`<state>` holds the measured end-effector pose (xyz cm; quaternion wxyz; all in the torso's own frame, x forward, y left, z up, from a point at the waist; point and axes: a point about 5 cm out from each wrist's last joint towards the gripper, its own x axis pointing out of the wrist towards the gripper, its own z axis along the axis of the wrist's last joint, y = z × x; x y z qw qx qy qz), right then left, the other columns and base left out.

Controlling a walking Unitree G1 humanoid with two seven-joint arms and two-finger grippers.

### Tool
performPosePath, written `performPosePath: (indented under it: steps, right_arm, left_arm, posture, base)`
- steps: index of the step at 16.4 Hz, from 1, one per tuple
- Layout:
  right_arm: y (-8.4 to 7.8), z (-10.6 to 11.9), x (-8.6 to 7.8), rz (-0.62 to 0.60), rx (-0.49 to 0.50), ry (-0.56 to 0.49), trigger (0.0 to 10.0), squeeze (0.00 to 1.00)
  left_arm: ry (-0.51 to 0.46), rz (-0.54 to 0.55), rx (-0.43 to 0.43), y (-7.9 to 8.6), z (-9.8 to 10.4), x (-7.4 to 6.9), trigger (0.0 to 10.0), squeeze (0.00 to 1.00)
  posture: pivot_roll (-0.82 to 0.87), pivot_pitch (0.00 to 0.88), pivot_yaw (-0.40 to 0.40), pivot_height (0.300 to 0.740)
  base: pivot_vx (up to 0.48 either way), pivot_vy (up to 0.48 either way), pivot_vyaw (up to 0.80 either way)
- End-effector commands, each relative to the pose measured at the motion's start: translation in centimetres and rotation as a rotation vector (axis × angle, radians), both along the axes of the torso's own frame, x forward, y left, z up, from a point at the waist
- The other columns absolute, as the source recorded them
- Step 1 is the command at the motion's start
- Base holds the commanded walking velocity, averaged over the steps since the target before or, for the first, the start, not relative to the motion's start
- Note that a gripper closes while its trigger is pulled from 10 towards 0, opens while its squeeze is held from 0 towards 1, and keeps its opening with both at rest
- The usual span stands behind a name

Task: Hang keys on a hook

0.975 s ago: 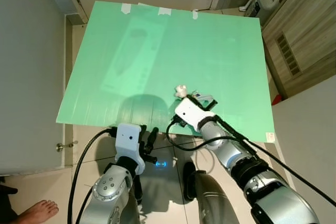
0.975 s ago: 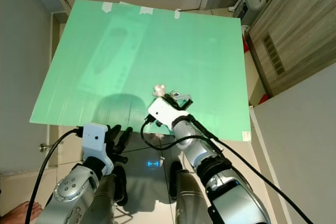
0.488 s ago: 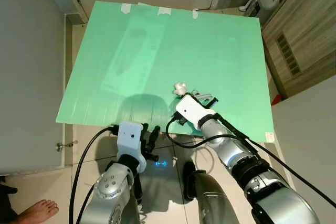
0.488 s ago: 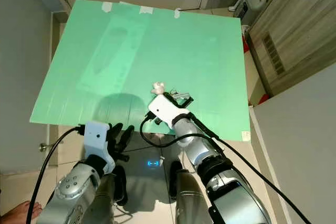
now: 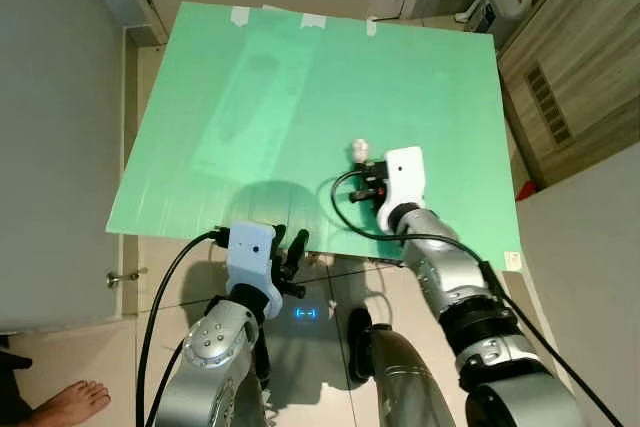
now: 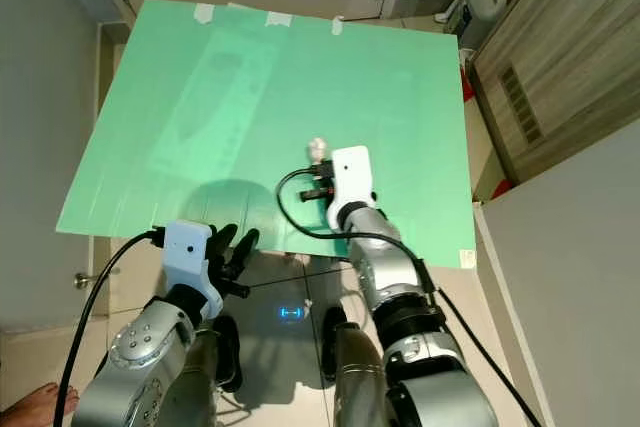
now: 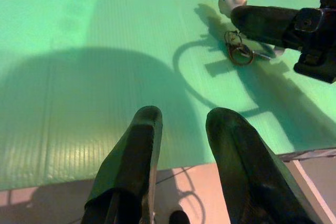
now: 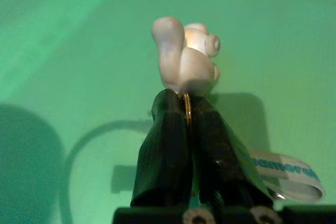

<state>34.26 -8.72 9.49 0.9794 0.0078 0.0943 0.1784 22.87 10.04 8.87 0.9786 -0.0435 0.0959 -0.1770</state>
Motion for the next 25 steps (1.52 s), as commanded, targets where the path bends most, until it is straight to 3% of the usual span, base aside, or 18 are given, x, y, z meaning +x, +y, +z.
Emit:
performPosePath:
  steps: [1,2,3,4,6,7,13,20,21,22,23,25]
  right_arm:
    - [0.2,-0.3,-0.5,0.052,-0.198,-0.062,10.0,0.0]
    - [0.3,-0.3,-0.5,0.068,-0.262,-0.093,10.0,0.0]
    - [0.8,-0.5,-0.9,0.131,-0.322,-0.109,10.0,0.99]
    - [1.2,-1.0,-1.4,0.162,-0.367,-0.099,10.0,1.0]
    - [1.8,-1.7,-1.9,0.182,-0.364,-0.07,10.0,1.0]
    - [2.1,-2.0,-2.2,0.179,-0.362,-0.06,10.0,0.0]
    - [1.0,-1.4,-1.9,0.144,-0.377,-0.083,10.0,0.0]
    - [1.9,-2.2,-2.8,0.174,-0.402,-0.077,10.0,0.0]
    - [1.7,-2.0,-2.5,0.142,-0.406,-0.083,3.5,0.0]
    - [1.6,-1.9,-2.4,0.124,-0.407,-0.085,3.2,0.0]
    - [1.1,-1.4,-1.7,0.066,-0.418,-0.103,4.8,0.0]
    - [1.1,-1.0,-1.4,0.045,-0.429,-0.12,10.0,0.0]
  left_arm:
    - [0.036,0.0,-0.003,-0.2,-0.8,-0.5,10.0,0.0]
    - [0.036,-0.001,-0.004,-0.2,-0.8,-0.6,10.0,0.0]
    - [0.036,-0.004,-0.004,-0.3,-0.8,-0.6,10.0,0.0]
    - [0.036,-0.006,-0.005,-0.3,-0.8,-0.6,10.0,0.0]
    - [0.037,-0.005,-0.004,-0.3,-0.8,-0.7,10.0,0.0]
    - [0.037,-0.001,-0.005,-0.2,-0.8,-0.7,10.0,0.0]
    - [0.034,-0.002,-0.012,-0.4,-0.7,-0.8,10.0,0.0]
    - [0.036,-0.004,-0.011,-0.4,-0.6,-1.1,10.0,0.0]
    - [0.036,-0.004,-0.012,-0.4,-0.6,-1.1,10.0,0.0]
    - [0.036,-0.004,-0.012,-0.4,-0.6,-1.1,10.0,0.0]
    - [0.034,-0.004,-0.012,-0.4,-0.5,-1.1,10.0,0.0]
    - [0.033,-0.004,-0.011,-0.3,-0.5,-1.2,10.0,0.0]
  posture:
    - [0.09,0.353,-0.046,0.74]
    - [0.09,0.353,-0.046,0.74]
    - [0.09,0.353,-0.046,0.74]
    - [0.09,0.359,-0.046,0.74]
    - [0.09,0.362,-0.047,0.74]
    - [0.09,0.365,-0.048,0.74]
    - [0.08,0.372,-0.049,0.74]
    - [0.09,0.384,-0.05,0.74]
    - [0.09,0.387,-0.048,0.74]
    - [0.09,0.387,-0.048,0.74]
    - [0.09,0.39,-0.046,0.74]
    - [0.09,0.39,-0.046,0.74]
  base:
    - [0.0,0.0,0.0]
    - [0.0,0.0,0.0]
    - [0.0,0.0,0.0]
    - [0.0,0.0,0.0]
    - [0.0,0.0,0.0]
    - [0.0,0.0,0.0]
    - [0.0,0.0,0.0]
    - [0.0,0.0,0.0]
    - [0.0,0.0,0.0]
    - [0.0,0.0,0.0]
    - [0.0,0.0,0.0]
    - [0.0,0.0,0.0]
